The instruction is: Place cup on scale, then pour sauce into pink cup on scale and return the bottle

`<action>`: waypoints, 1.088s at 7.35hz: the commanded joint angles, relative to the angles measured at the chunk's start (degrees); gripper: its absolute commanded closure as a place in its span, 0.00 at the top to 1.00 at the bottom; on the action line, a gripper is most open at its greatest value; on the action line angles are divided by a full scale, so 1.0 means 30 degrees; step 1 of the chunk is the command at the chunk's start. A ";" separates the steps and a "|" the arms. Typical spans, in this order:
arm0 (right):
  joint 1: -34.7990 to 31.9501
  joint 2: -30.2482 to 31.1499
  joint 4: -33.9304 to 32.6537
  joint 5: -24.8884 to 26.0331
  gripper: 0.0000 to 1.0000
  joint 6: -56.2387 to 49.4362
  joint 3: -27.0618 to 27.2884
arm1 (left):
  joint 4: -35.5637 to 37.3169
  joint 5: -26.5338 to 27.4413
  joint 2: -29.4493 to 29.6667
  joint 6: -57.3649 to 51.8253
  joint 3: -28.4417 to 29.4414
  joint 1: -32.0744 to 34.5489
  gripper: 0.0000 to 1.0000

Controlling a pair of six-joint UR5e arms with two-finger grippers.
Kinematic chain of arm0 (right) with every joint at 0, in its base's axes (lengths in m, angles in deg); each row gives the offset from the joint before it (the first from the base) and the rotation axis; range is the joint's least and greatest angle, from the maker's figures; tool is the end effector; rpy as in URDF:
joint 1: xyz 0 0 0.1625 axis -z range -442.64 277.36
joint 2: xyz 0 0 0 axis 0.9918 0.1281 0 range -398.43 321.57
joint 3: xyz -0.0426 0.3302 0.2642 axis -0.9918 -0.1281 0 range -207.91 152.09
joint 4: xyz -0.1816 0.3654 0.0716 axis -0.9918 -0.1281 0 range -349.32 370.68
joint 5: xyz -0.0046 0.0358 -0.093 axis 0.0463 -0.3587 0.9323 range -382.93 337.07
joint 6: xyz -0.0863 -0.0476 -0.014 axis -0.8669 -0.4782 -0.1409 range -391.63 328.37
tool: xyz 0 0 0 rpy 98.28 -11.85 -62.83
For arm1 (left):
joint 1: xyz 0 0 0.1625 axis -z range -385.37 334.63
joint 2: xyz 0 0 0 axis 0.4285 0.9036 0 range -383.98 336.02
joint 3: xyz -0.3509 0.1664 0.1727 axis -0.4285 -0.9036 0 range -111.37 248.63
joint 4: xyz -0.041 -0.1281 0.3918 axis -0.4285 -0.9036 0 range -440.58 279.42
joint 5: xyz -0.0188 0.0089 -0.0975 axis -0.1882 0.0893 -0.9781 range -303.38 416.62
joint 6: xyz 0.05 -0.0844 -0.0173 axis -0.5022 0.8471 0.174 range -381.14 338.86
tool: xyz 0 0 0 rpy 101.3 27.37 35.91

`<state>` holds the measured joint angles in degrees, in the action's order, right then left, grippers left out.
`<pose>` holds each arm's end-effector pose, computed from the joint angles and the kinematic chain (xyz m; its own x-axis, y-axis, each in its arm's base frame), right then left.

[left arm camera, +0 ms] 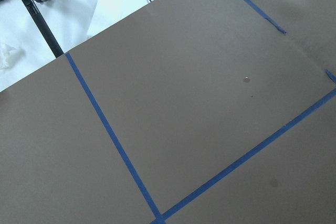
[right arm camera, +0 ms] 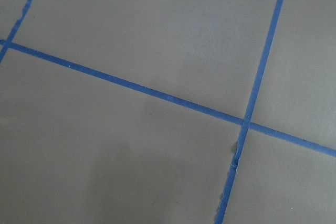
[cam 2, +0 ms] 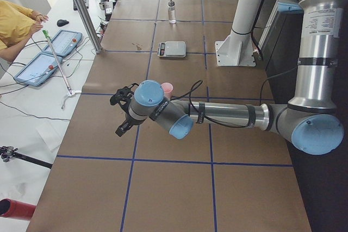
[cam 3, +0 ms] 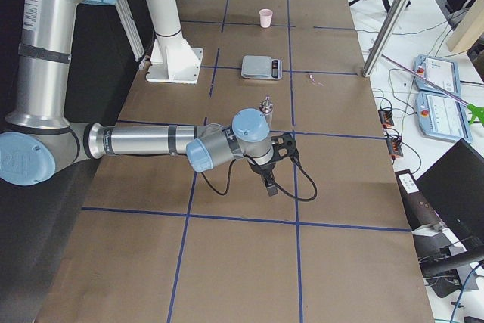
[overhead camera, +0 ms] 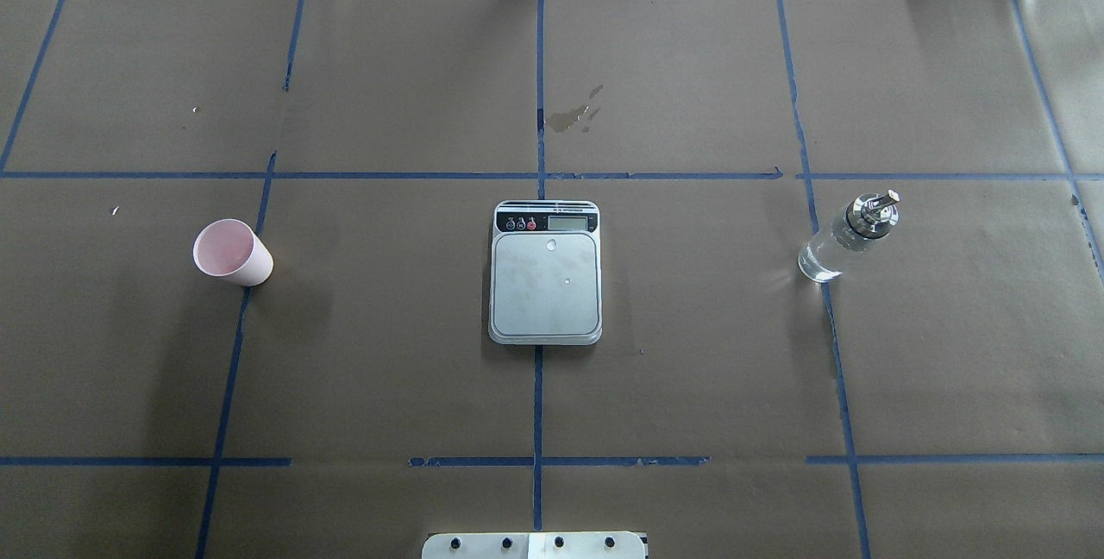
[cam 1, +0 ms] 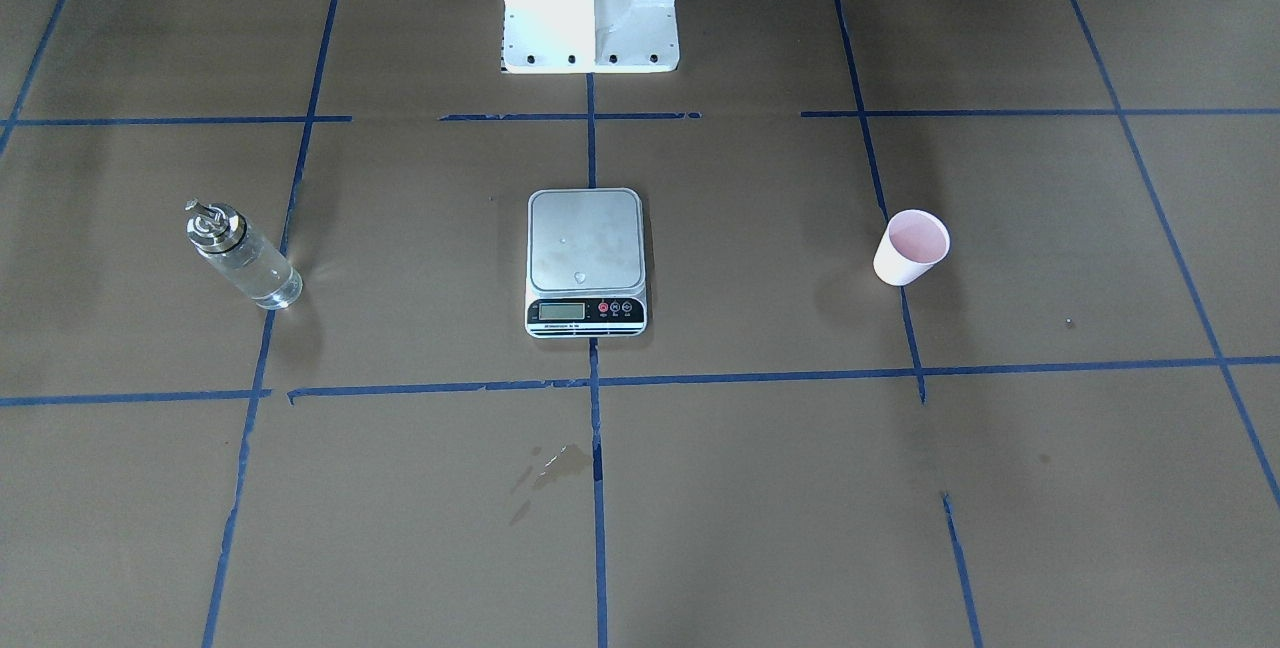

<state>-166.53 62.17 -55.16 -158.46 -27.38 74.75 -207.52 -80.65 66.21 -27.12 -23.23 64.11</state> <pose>0.0156 -0.4382 0.5847 0.6682 -0.3209 0.6712 0.0461 0.9183 0.3931 -0.0555 -0.5138 0.5633 0.6699 0.5466 -0.5024 -0.0772 0.7244 0.6851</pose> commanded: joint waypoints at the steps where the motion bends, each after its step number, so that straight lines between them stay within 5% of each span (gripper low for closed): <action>1: -0.0016 -0.0077 0.0176 -0.0701 1.00 0.0600 0.0087 | -0.2468 -0.0326 -0.0265 0.1079 -0.0428 -0.0033 1.00; 2: -0.0016 -0.0019 0.0178 -0.0673 1.00 0.0633 0.0002 | -0.2626 -0.1546 -0.0267 0.2912 -0.0551 -0.0468 1.00; 4: -0.0016 0.0097 0.0178 -0.0643 1.00 0.0663 -0.0029 | -0.2715 -0.1039 -0.0413 0.7417 -0.2154 -0.2335 1.00; 8: -0.0016 0.0216 0.0295 -0.0672 1.00 0.0663 0.0001 | -0.2657 0.6221 -0.1175 1.6331 -0.5092 -0.9744 1.00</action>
<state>-166.58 62.74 -54.37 -160.47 -25.42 74.74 -215.53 -68.09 62.89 14.15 -37.01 41.74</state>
